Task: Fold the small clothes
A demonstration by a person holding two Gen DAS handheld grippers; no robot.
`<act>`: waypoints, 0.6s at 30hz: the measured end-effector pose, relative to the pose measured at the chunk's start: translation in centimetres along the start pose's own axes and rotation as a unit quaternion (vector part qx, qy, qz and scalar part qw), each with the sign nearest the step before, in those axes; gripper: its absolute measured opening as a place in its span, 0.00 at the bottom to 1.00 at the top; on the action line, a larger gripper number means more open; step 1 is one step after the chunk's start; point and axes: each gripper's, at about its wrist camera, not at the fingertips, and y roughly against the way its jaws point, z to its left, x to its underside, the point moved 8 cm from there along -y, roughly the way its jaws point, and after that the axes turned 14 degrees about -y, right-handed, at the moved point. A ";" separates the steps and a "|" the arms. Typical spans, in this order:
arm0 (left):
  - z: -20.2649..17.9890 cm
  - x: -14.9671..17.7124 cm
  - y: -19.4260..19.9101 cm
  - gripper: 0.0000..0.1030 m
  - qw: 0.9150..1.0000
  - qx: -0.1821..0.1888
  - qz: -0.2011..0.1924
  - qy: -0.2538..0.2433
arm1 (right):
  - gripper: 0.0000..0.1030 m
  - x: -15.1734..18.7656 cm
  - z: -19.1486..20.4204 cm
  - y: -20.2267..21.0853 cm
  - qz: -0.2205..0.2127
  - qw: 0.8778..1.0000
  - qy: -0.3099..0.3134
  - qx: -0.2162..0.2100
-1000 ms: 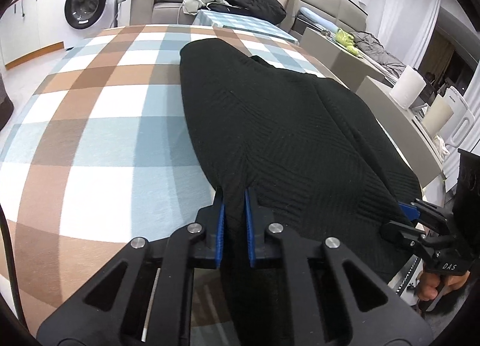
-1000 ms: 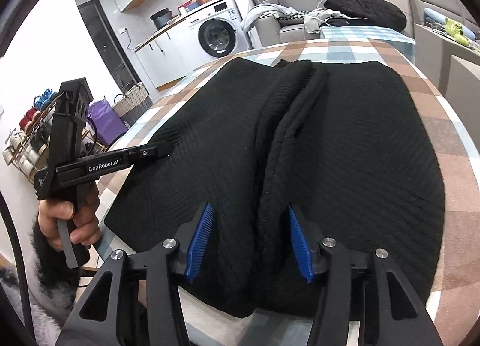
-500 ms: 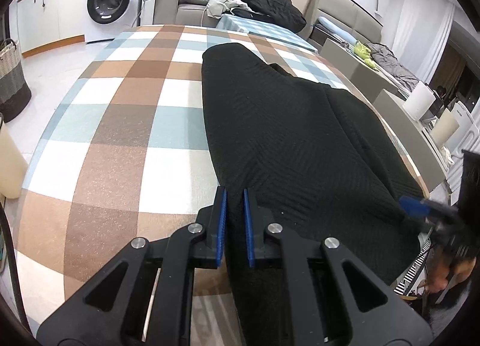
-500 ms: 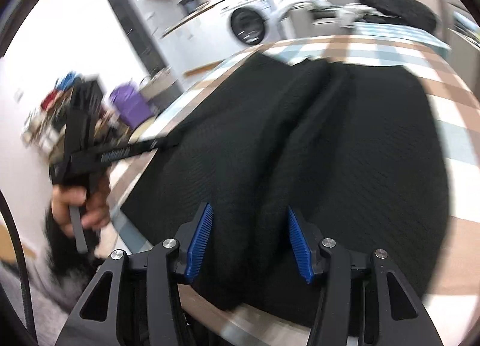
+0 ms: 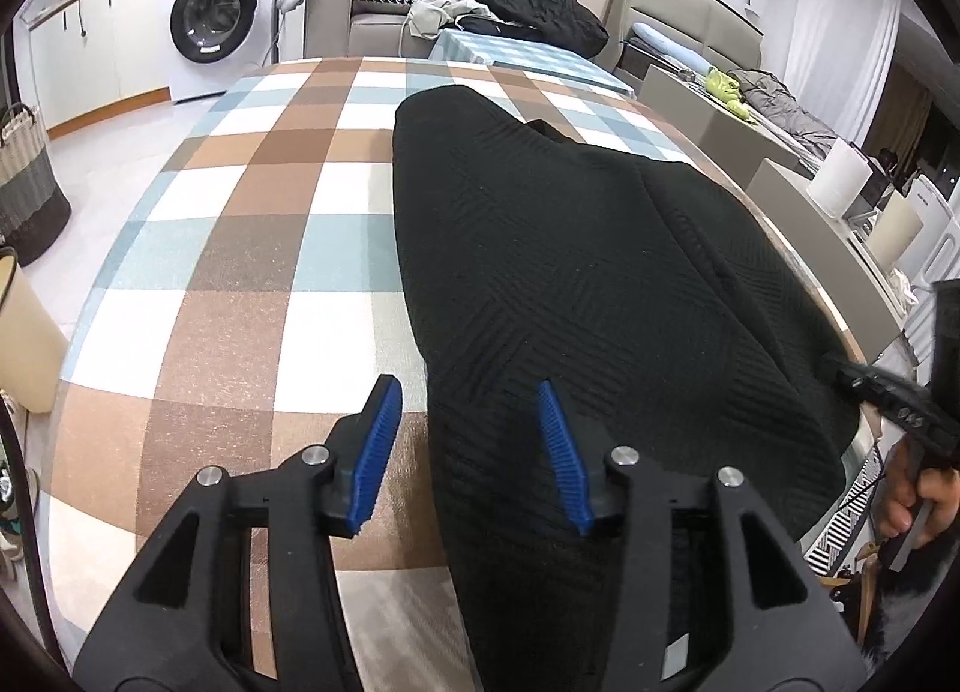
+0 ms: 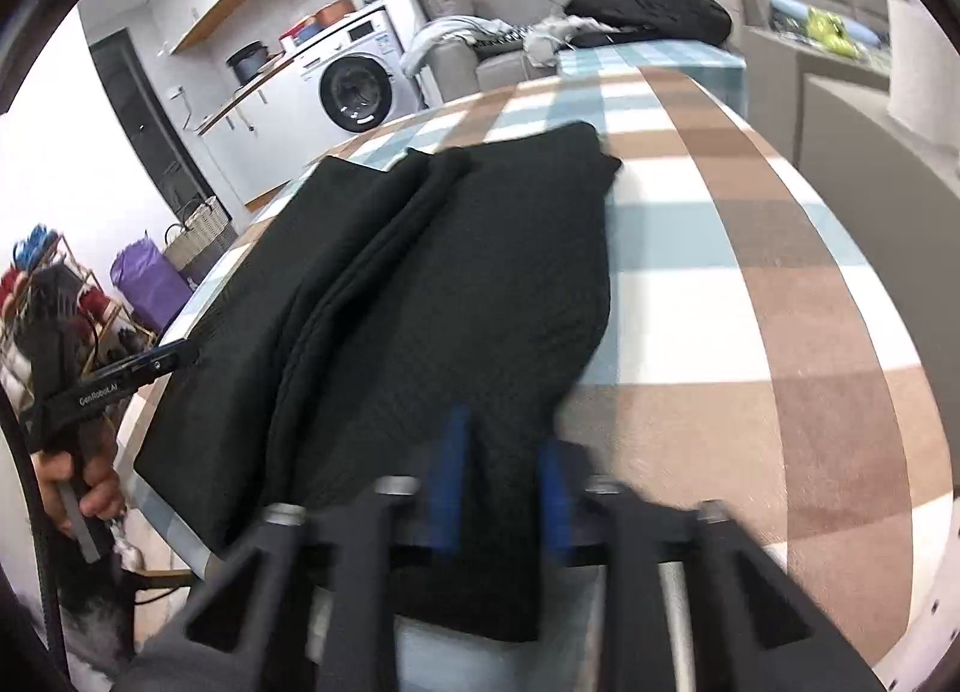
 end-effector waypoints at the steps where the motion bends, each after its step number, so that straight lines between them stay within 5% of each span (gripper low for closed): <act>1: -0.1 0.0 0.2 0.44 1.000 0.000 -0.002 -0.002 | 0.09 -0.3 0.3 0.3 -0.009 1.000 0.007 -0.001; 5: -0.4 0.1 0.4 0.48 1.000 -0.001 -0.002 -0.006 | 0.14 0.1 -0.9 -1.2 0.016 0.998 0.020 0.061; 11: -1.0 -0.1 1.1 0.58 1.000 0.002 -0.009 -0.014 | 0.34 -2.0 0.6 0.4 -0.029 0.999 0.005 0.024; 18: -3.0 0.0 1.3 0.71 0.999 0.013 -0.011 -0.038 | 0.41 -3.7 6.1 -2.8 0.001 0.999 0.008 -0.053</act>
